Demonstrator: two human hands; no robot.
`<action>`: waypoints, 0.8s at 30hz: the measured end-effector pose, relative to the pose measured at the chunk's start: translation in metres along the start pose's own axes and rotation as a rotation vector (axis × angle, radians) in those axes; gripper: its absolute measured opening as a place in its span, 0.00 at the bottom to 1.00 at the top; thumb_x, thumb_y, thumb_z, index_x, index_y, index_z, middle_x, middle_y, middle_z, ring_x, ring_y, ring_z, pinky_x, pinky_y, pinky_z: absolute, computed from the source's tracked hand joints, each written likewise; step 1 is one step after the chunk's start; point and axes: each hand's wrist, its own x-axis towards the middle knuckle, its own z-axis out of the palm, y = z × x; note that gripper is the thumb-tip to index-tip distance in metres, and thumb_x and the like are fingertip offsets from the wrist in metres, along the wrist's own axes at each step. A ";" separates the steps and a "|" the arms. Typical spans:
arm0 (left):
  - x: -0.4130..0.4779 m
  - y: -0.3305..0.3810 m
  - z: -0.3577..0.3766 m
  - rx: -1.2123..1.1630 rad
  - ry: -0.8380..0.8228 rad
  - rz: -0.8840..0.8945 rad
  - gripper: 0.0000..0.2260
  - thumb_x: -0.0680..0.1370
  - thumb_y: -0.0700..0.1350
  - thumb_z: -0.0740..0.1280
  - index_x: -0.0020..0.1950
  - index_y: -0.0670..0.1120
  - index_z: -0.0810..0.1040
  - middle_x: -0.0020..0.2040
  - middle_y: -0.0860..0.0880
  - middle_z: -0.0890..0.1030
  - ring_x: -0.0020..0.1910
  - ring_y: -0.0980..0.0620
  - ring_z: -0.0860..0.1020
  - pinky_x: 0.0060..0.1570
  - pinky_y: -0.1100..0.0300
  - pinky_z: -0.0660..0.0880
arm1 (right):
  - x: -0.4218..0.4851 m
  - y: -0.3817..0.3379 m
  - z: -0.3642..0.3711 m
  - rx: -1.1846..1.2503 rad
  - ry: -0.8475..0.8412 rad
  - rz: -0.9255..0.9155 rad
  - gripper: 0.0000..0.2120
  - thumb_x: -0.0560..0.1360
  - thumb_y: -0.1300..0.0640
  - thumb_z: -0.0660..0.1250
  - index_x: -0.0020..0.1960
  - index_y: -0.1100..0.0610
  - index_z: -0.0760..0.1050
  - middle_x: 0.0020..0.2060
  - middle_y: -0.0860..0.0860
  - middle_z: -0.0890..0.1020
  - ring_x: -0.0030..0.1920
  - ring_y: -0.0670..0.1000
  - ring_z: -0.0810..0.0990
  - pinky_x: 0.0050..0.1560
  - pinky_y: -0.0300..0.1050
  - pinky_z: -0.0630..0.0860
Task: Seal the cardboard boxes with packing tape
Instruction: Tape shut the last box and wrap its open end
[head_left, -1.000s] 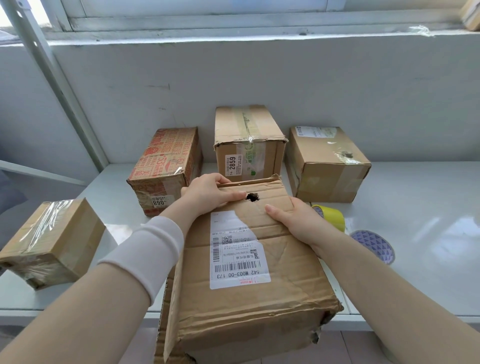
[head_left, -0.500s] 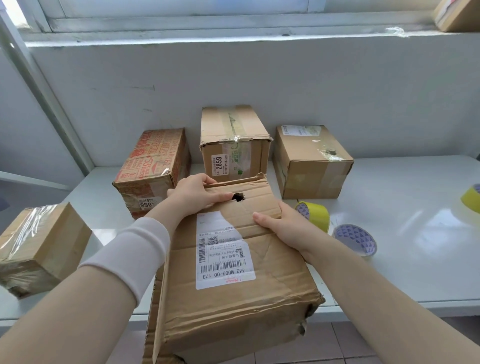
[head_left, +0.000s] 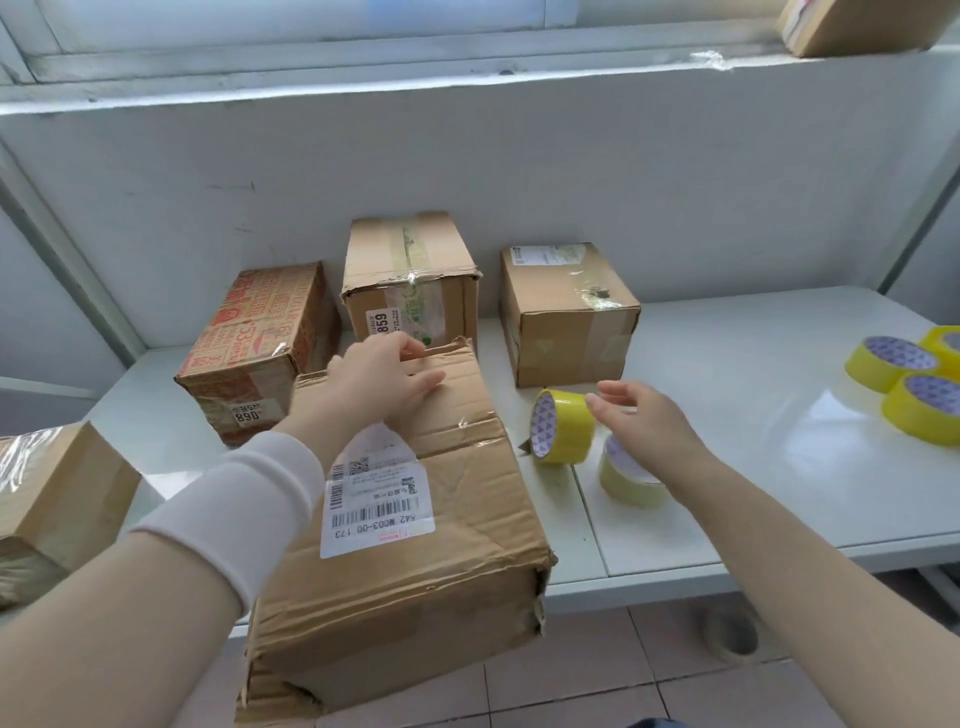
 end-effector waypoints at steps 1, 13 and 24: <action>-0.001 0.016 0.001 0.042 -0.002 0.059 0.20 0.75 0.59 0.66 0.63 0.52 0.74 0.64 0.50 0.75 0.64 0.47 0.71 0.65 0.47 0.67 | 0.001 0.009 -0.009 -0.086 0.032 -0.018 0.18 0.77 0.52 0.64 0.64 0.58 0.72 0.62 0.54 0.76 0.61 0.52 0.74 0.60 0.44 0.69; 0.025 0.138 0.066 0.457 -0.317 0.323 0.29 0.74 0.63 0.66 0.68 0.46 0.68 0.63 0.45 0.74 0.62 0.44 0.72 0.56 0.52 0.69 | 0.012 0.059 -0.030 -0.830 -0.006 -0.222 0.18 0.79 0.49 0.57 0.67 0.53 0.68 0.63 0.50 0.71 0.62 0.53 0.70 0.58 0.44 0.67; 0.043 0.136 0.088 0.212 -0.485 0.167 0.24 0.73 0.53 0.71 0.65 0.44 0.71 0.61 0.46 0.75 0.53 0.48 0.72 0.48 0.59 0.69 | 0.043 0.074 -0.033 -0.682 0.025 -0.201 0.17 0.79 0.51 0.58 0.66 0.55 0.70 0.62 0.51 0.73 0.63 0.53 0.70 0.58 0.43 0.67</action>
